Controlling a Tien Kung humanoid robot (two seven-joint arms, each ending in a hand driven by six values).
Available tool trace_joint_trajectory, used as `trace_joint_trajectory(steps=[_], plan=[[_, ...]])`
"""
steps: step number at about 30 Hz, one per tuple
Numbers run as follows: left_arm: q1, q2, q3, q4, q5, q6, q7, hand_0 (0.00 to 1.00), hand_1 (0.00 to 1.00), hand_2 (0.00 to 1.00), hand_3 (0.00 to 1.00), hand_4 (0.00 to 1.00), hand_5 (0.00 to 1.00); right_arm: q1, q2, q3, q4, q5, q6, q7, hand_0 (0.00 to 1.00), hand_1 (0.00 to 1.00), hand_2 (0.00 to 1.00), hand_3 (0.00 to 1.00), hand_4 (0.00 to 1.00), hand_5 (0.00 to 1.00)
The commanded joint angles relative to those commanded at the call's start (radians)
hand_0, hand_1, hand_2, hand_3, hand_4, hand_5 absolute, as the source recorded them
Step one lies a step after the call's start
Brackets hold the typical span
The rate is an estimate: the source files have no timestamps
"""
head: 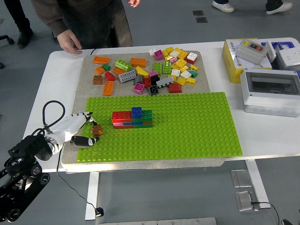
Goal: Pick up the brick,pile it on top of brick,press brick,pick up the brick,pile it on top of brick,press brick
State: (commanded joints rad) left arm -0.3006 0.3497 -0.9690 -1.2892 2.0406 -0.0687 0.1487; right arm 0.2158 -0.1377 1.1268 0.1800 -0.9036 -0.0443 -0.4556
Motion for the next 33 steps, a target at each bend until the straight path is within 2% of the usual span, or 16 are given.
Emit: trace_joint_trajectory(steps=[11, 22, 33], plan=[[0.002, -0.002, -0.002, 0.002, -0.012, 0.009, -0.004, 0.998, 0.985, 0.974, 0.583, 0.616, 0.219, 0.0, 0.0, 0.0, 0.0, -0.003, 0.0, 0.0, 0.736, 0.713, 0.738, 0.8, 0.65, 0.998], [0.015, -0.005, -0.015, 0.012, -0.11, 0.029, -0.032, 0.998, 0.974, 0.962, 0.574, 0.617, 0.227, 0.001, 0.0, -0.001, 0.0, -0.002, -0.001, 0.001, 0.736, 0.713, 0.738, 0.8, 0.648, 0.998], [0.028, -0.007, -0.035, 0.018, -0.152, 0.051, -0.06, 0.998, 0.961, 0.939, 0.556, 0.601, 0.229, 0.0, 0.001, -0.005, 0.0, 0.0, -0.003, 0.001, 0.737, 0.712, 0.738, 0.8, 0.648, 0.998]])
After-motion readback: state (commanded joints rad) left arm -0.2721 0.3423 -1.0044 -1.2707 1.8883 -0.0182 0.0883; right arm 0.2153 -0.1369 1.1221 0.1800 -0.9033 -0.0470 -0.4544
